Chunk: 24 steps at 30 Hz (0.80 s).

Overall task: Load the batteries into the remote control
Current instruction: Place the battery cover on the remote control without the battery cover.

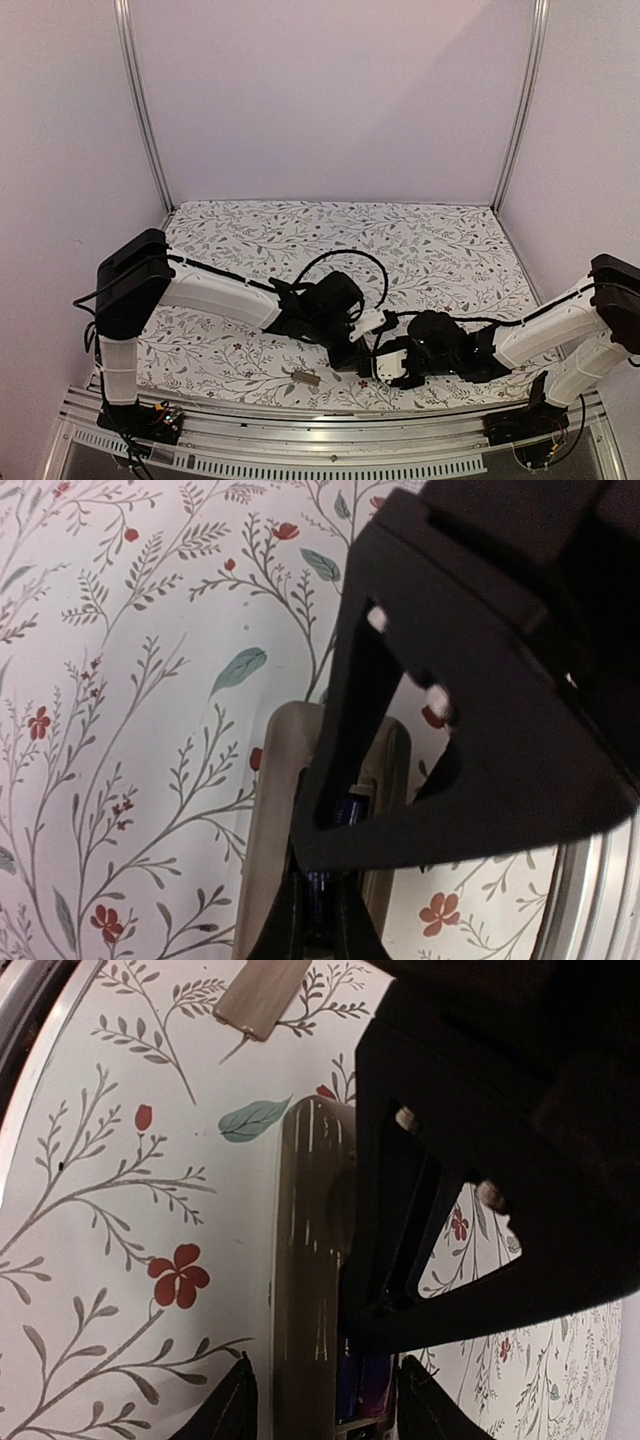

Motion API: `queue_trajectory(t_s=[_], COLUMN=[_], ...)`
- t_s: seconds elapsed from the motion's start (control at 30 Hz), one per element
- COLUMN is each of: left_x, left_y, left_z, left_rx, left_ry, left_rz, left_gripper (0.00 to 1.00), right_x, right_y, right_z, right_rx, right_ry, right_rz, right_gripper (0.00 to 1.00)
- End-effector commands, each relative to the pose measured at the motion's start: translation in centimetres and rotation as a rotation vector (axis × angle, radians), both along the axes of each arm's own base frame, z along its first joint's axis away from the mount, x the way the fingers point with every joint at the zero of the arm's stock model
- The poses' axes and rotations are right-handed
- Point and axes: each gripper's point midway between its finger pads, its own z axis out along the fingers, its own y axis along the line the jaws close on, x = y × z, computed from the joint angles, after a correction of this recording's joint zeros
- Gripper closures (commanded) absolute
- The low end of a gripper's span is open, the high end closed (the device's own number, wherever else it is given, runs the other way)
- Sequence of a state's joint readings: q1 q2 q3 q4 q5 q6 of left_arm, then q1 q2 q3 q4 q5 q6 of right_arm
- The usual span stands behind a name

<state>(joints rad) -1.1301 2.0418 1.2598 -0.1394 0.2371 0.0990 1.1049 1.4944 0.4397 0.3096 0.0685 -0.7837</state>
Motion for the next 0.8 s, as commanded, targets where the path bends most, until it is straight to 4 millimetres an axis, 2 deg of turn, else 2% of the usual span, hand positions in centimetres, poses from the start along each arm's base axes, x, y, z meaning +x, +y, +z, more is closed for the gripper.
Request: queue_trajectory(t_s=[0.0,0.33,0.6,0.7,0.77], left_x=[-2.5,-2.0,-1.4,-0.9,-0.6], left_y=[3.2,3.3,3.0,2.9,2.8], left_z=[-5.9,-5.8,-4.9,-4.3,-3.8], left_rx=[0.163,0.153,0.131,0.115,0.106], left_ry=[0.094,0.104,0.088,0.073,0.059], left_rz=[-0.045,-0.036,-0.02,-0.008,-0.003], left_gripper=[1.0,1.0,1.0,0.96,0.89], right_x=[0.3,0.0,0.3,0.3,0.4], right_y=[0.3,-0.6,-0.9,-1.0,-1.2], right_z=[-0.3,-1.6,-2.6,-2.5,-2.6], right_rx=[-0.006,-0.079,-0.135,-0.137,-0.141], right_ry=[0.009,0.015,0.005,0.005,0.004], right_rz=[-0.007,0.007,0.012,0.007,-0.004], right_gripper=[0.55,0.6,0.66,0.67,0.67])
